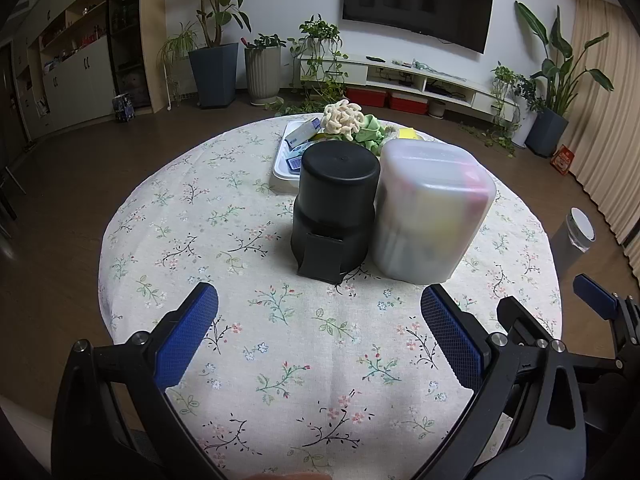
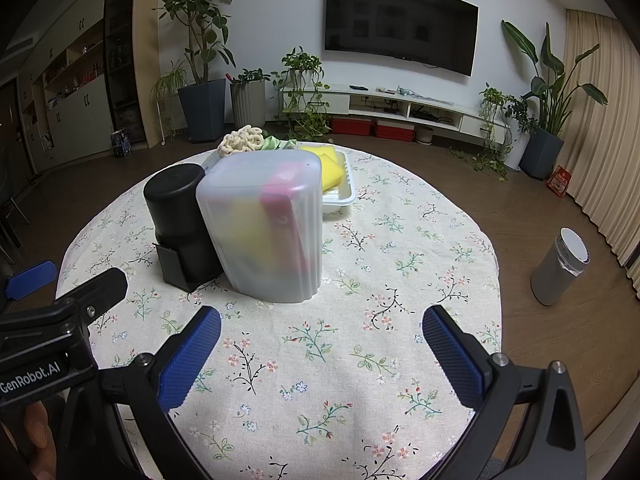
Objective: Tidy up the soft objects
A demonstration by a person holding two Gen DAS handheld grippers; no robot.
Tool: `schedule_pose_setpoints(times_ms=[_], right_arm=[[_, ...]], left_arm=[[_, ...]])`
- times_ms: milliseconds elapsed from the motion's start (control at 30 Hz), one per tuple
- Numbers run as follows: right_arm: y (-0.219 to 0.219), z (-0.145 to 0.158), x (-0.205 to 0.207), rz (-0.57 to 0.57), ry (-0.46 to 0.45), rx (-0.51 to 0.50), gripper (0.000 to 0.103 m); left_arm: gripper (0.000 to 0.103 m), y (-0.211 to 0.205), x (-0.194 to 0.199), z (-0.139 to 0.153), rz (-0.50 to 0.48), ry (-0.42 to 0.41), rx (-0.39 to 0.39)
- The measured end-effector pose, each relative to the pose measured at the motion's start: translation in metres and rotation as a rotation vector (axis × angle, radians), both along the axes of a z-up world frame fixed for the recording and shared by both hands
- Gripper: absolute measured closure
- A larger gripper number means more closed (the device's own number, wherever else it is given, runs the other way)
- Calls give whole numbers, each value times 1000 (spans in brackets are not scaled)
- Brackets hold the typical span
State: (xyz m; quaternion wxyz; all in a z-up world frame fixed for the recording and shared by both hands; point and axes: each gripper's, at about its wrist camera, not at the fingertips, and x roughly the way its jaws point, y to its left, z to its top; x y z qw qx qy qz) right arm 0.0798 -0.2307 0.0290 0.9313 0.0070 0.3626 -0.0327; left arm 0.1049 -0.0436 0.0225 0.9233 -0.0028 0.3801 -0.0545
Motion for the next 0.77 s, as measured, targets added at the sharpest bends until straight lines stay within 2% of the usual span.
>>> schedule_pose_setpoints(times_ms=[767], right_arm=[[0,0,0,0,0,-1,0]], left_arm=[[0,0,1,-1,16,-8,13]])
